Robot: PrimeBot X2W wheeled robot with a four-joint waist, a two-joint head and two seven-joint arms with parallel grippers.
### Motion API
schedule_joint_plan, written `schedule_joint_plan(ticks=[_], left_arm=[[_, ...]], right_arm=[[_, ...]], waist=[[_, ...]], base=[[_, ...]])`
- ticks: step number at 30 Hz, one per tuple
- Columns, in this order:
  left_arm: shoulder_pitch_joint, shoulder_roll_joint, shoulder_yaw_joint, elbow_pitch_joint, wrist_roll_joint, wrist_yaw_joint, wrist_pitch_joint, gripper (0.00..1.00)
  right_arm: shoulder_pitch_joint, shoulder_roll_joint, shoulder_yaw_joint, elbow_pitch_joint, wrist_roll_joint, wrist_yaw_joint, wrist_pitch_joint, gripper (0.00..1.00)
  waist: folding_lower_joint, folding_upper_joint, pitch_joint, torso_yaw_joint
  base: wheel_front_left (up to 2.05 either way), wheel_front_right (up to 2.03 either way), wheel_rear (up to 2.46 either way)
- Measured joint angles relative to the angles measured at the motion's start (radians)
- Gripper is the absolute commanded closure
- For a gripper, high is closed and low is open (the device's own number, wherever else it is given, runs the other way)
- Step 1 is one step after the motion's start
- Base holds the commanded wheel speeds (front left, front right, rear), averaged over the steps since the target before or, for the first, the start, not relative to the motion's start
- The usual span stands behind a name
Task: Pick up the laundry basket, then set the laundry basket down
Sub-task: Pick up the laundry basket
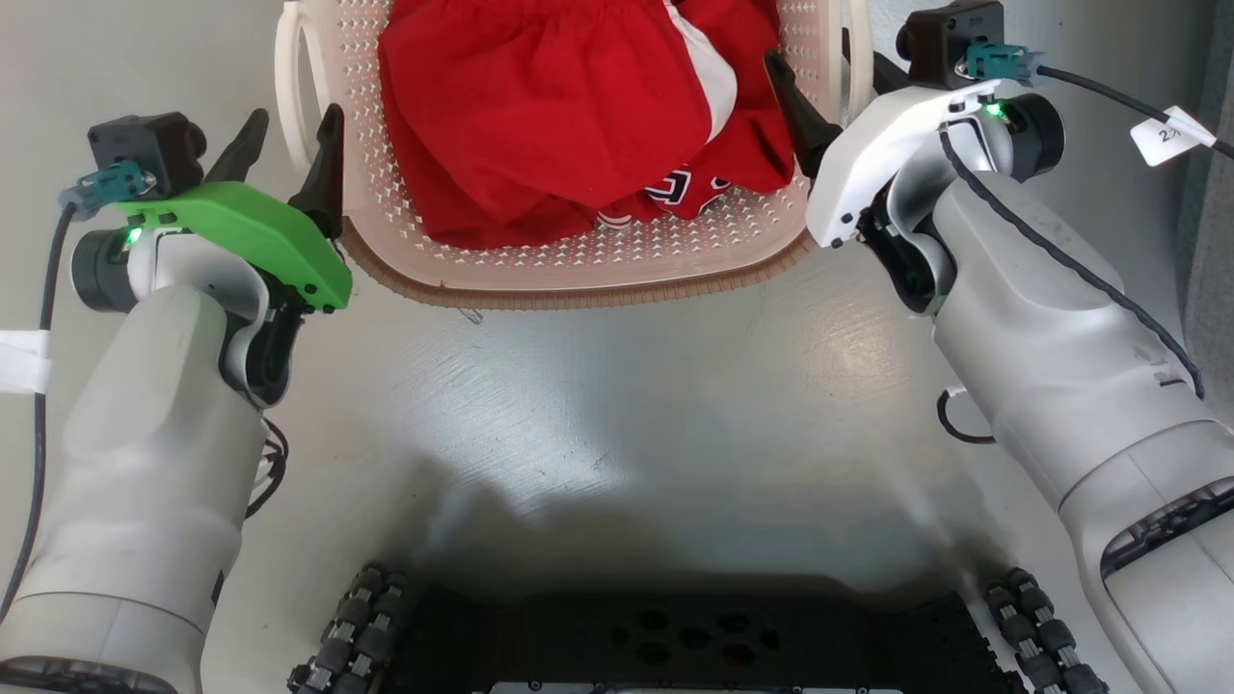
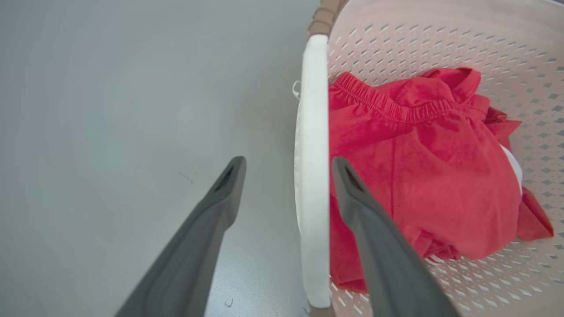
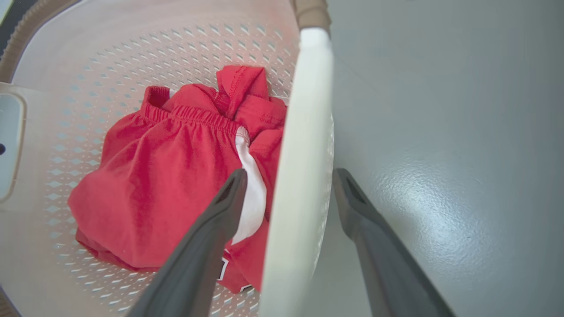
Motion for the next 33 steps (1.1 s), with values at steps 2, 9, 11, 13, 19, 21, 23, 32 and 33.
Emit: schedule_joint_plan(ticks=[2,9,11,13,19,21,23,32,33], left_arm=[[-0.003,0.002,-0.007,0.006,-0.007,0.000,-0.001,0.00],[-0.011,0.004,-0.042,0.019,-0.047,-0.008,-0.001,1.00],[-0.013,-0.001,-0.051,0.022,-0.054,-0.005,-0.002,1.00],[-0.017,0.001,-0.054,0.027,-0.061,-0.005,-0.008,1.00],[-0.027,0.003,-0.068,0.036,-0.076,-0.006,-0.010,1.00],[-0.029,0.005,-0.076,0.038,-0.086,-0.006,-0.010,1.00],[-0.030,0.007,-0.085,0.041,-0.095,-0.006,-0.019,1.00],[-0.030,0.011,-0.119,0.067,-0.111,-0.006,-0.028,1.00],[-0.030,0.012,-0.122,0.071,-0.112,-0.006,-0.027,1.00]], right_arm=[[-0.005,0.000,0.006,0.004,0.011,0.000,-0.002,0.01],[-0.017,-0.004,0.027,0.019,0.039,-0.016,-0.007,1.00],[-0.019,0.002,0.034,0.021,0.043,-0.018,-0.008,1.00],[-0.019,0.005,0.038,0.023,0.047,-0.018,-0.011,1.00],[-0.023,0.005,0.052,0.034,0.069,-0.018,-0.016,1.00],[-0.023,0.005,0.058,0.037,0.075,-0.018,-0.021,1.00],[-0.023,0.005,0.063,0.041,0.081,-0.018,-0.025,1.00],[-0.023,0.007,0.090,0.057,0.107,-0.018,-0.034,1.00],[-0.022,0.007,0.093,0.058,0.108,-0.018,-0.034,1.00]], waist=[[0.0000,0.0000,0.000,0.000],[0.0000,0.0000,-0.001,-0.003],[0.0000,0.0000,-0.002,-0.004],[0.0000,0.0000,-0.002,-0.004],[0.0000,0.0000,-0.005,-0.004],[0.0000,0.0000,-0.007,-0.004],[0.0000,0.0000,-0.010,-0.005],[0.0000,0.0000,-0.046,-0.005],[0.0000,0.0000,-0.052,-0.006]], base=[[0.00,0.00,0.00],[0.00,0.00,0.00],[0.00,0.00,0.00],[0.00,0.00,0.00],[0.00,0.00,0.00],[0.00,0.00,0.00],[0.00,0.00,0.00],[0.00,0.00,0.00],[0.00,0.00,0.00]])
